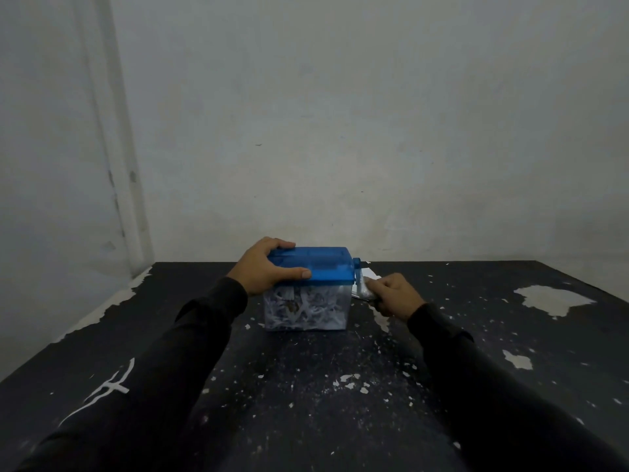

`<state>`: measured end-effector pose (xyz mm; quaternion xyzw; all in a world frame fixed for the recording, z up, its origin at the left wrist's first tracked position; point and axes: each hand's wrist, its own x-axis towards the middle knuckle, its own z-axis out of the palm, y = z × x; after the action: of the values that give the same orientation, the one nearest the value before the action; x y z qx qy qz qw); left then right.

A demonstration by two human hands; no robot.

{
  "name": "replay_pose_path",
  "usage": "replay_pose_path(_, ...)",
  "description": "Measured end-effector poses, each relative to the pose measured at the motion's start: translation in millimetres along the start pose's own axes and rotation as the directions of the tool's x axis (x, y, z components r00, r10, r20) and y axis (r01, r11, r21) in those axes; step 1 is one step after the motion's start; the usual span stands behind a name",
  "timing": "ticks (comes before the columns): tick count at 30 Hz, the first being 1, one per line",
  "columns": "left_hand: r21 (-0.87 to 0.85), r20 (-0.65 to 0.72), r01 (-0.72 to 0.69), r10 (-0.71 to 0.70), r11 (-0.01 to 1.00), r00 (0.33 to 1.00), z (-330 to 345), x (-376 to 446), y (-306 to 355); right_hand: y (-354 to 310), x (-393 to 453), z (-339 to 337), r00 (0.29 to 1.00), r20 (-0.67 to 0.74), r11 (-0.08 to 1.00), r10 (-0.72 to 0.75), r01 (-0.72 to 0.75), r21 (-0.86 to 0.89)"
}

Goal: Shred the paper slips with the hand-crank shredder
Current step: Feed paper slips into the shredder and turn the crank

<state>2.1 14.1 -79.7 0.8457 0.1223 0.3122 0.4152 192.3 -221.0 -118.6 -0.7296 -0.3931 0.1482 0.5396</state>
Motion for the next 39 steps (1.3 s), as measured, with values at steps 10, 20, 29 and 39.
replay_pose_path(10,-0.019,0.002,-0.001,0.001,1.000,1.000,0,-1,2,52,21,-31,0.932,-0.350,0.780,0.095,-0.288,-0.556)
replay_pose_path(20,-0.036,0.028,-0.002,0.003,0.999,1.000,-2,-2,5,62,19,-40,0.882,-0.405,0.813,0.240,-0.410,-0.412)
replay_pose_path(29,0.035,0.129,0.007,-0.012,0.999,0.992,-6,0,8,-1,10,-39,0.845,-0.507,0.985,-0.169,0.158,-0.066)
replay_pose_path(39,0.059,0.017,-0.053,0.053,0.997,0.998,-15,17,37,-107,39,-22,0.854,-0.038,0.845,-0.518,0.505,-0.177)
